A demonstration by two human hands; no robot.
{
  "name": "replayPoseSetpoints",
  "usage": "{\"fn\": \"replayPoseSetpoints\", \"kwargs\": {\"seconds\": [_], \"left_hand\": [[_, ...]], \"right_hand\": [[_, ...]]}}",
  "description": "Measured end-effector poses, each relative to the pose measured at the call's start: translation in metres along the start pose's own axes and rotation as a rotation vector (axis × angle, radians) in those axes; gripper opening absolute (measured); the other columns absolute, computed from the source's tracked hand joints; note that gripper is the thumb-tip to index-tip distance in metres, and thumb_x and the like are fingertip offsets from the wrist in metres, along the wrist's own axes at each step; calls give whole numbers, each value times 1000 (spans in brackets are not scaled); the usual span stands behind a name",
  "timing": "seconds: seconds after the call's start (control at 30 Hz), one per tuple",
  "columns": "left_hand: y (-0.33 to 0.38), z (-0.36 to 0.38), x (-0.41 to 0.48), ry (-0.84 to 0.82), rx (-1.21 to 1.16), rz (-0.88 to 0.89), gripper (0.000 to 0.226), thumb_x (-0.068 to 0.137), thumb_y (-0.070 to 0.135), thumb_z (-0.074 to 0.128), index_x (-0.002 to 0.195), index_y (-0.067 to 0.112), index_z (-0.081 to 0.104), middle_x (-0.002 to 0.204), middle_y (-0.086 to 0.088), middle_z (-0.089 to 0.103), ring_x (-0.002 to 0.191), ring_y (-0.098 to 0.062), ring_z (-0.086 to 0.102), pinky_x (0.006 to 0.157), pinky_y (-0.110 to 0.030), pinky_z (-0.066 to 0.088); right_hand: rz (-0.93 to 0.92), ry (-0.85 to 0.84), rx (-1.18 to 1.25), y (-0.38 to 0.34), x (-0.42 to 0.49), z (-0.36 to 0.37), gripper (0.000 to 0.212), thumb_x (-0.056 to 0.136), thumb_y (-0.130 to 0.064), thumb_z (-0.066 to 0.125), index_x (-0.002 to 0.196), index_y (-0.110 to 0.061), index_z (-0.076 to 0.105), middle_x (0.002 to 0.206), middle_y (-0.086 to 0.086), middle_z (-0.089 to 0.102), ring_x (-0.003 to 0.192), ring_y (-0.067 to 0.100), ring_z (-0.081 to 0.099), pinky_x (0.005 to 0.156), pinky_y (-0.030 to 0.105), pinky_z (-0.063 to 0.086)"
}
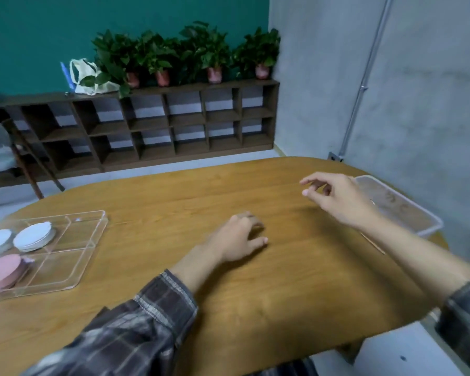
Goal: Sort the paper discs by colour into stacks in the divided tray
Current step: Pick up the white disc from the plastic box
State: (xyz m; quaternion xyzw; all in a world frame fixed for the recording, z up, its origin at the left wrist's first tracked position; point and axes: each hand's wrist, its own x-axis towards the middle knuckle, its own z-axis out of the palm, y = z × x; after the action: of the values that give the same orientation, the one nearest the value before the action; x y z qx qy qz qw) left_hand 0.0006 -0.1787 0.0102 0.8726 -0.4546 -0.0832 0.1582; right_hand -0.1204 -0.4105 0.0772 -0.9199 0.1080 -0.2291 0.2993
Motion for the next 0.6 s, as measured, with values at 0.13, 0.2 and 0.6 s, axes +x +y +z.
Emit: {"fn": "replayPoseSetpoints", "kwargs": {"seconds": [0.13, 0.2, 0.6], "left_hand": [[16, 17, 26, -69, 50, 43, 61, 99, 56, 58, 149, 21, 53, 158, -4, 46, 145, -24, 43, 121, -39, 34], [22, 23, 37, -71, 51, 45, 67, 100, 58, 57, 155, 23, 45, 167, 0, 33, 153, -21, 32, 126, -38, 27], [35, 14, 76, -190, 72, -78, 93, 86, 76, 61, 161, 30, 30, 169, 4, 25, 155, -21, 25, 126, -41, 26]], "right_hand": [[73, 35, -43, 43, 1, -37, 14, 92, -21, 74, 96, -34, 75, 81, -13, 69, 63, 3, 54, 66, 20, 41], [119, 40, -69, 62, 0, -50, 13, 92, -19, 73, 98, -31, 77, 83, -12, 70, 64, 1, 56, 66, 14, 40], [379, -219, -426, 139, 15, -48, 44, 91, -32, 74, 132, -24, 63, 129, 5, 66, 122, 28, 58, 95, 33, 45]]}}
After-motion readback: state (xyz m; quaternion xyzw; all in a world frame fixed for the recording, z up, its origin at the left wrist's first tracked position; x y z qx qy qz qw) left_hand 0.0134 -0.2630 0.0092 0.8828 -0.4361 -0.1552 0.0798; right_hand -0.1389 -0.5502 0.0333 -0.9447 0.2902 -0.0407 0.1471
